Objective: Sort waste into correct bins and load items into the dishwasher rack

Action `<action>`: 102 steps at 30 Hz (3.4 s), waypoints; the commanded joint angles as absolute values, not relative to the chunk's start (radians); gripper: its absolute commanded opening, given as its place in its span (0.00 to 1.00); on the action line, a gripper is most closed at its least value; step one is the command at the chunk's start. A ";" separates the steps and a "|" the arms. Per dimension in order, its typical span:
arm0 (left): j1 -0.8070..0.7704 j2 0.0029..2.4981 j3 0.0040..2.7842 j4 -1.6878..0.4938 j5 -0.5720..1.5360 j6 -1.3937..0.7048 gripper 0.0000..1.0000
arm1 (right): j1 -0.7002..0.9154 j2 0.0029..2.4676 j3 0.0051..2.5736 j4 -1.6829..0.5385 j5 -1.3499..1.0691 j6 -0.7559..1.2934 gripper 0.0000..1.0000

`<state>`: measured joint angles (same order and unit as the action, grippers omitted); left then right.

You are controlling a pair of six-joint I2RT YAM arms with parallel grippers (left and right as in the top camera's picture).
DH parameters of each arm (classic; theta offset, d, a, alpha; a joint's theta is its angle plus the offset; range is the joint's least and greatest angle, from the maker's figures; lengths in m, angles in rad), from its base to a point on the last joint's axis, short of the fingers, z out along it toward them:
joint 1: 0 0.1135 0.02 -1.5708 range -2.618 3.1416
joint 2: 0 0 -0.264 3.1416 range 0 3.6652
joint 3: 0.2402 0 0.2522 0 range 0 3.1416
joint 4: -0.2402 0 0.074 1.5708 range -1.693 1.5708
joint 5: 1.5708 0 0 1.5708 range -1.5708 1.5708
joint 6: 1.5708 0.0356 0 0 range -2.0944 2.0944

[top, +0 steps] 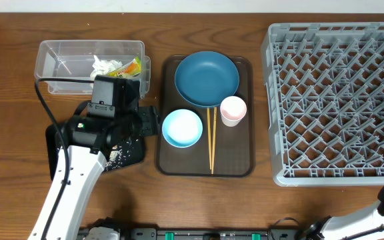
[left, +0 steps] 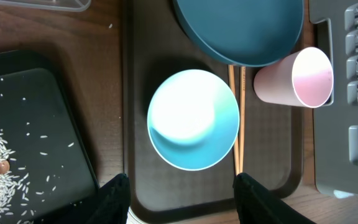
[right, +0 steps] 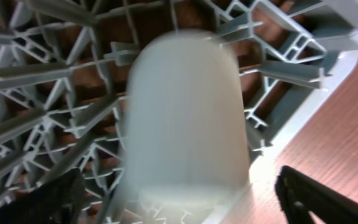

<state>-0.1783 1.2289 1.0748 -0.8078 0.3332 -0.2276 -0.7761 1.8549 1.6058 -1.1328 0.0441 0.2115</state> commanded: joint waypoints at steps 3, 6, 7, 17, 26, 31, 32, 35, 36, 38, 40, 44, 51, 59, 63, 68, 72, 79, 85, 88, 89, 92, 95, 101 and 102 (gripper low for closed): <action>-0.174 1.228 1.084 -0.811 0.324 -0.211 0.56 | -0.793 1.864 1.622 -1.134 0.001 0.254 0.99; -0.174 1.228 1.084 -0.811 0.324 -0.211 0.56 | -0.793 1.863 1.622 -1.144 -0.027 0.254 0.99; -0.174 1.228 1.084 -0.811 0.324 -0.211 0.56 | -0.793 1.862 1.622 -1.147 -0.042 0.254 0.99; -0.176 1.228 1.084 -0.775 0.345 -0.210 0.60 | -0.733 1.699 1.635 -1.130 -0.303 0.159 0.93; -0.329 1.288 1.084 -0.405 0.410 -0.226 0.61 | -0.467 1.508 1.635 -1.247 -0.311 0.069 0.95; -0.443 1.417 1.084 -0.280 0.339 -0.226 0.61 | -0.343 1.495 1.635 -1.299 -0.206 0.073 0.93; -0.463 1.451 1.084 -0.258 0.339 -0.226 0.62 | -0.329 1.495 1.634 -1.301 -0.207 0.073 0.93; -0.503 1.529 1.084 -0.210 0.338 -0.231 0.62 | -0.306 1.495 1.634 -1.301 -0.206 0.073 0.93; -0.514 1.555 1.084 -0.192 0.338 -0.233 0.62 | -0.300 1.495 1.634 -1.301 -0.206 0.073 0.93; -0.532 1.601 1.084 -0.162 0.338 -0.233 0.61 | -0.295 1.495 1.634 -1.301 -0.207 0.073 0.92; -0.542 1.644 1.084 -0.130 0.338 -0.234 0.62 | -0.294 1.495 1.634 -1.301 -0.207 0.073 0.92; -0.552 1.712 1.084 -0.090 0.339 -0.266 0.61 | -0.294 1.495 1.634 -1.302 -0.206 0.073 0.92; -0.566 1.785 1.084 -0.092 0.351 -0.315 0.61 | -0.294 1.495 1.634 -1.307 -0.207 0.073 0.93; -0.597 1.807 1.084 -0.119 0.350 -0.316 0.21 | -0.294 1.495 1.634 -1.319 -0.206 0.073 0.93; -0.597 1.807 1.084 -0.165 0.350 -0.316 0.09 | -0.294 1.495 1.634 -1.326 -0.206 0.072 0.96; -0.587 1.772 1.084 -0.191 0.397 -0.319 0.06 | -0.294 1.495 1.634 -1.333 -0.206 0.068 0.99; -0.530 1.658 1.084 -0.191 0.527 -0.368 0.06 | -0.294 1.495 1.634 -1.338 -0.206 0.049 0.99; -0.325 1.475 1.084 -0.181 0.722 -0.595 0.06 | -0.293 1.499 1.629 -1.327 -0.501 -0.161 0.98; -0.227 1.491 1.084 -0.158 0.972 -0.859 0.06 | -0.244 1.499 1.558 -1.335 -1.025 -0.602 0.97; -0.225 1.511 1.084 -0.128 1.051 -0.946 0.06 | -0.194 1.499 1.494 -1.328 -1.109 -0.728 0.98; -0.226 1.516 1.084 -0.118 1.073 -0.968 0.06 | -0.175 1.499 1.473 -1.327 -1.111 -0.752 0.98; -0.226 1.519 1.084 -0.101 1.130 -1.036 0.06 | -0.110 1.499 1.410 -1.324 -1.131 -0.819 0.98; -0.227 1.519 1.084 -0.073 1.178 -1.071 0.06 | -0.054 1.499 1.362 -1.318 -1.201 -0.906 0.95; -0.229 1.519 1.084 -0.065 1.262 -1.090 0.06 | 0.008 1.499 1.331 -1.250 -1.258 -0.940 0.90; -0.231 1.519 1.084 -0.065 1.280 -1.091 0.06 | 0.012 1.499 1.331 -1.241 -1.258 -0.940 0.90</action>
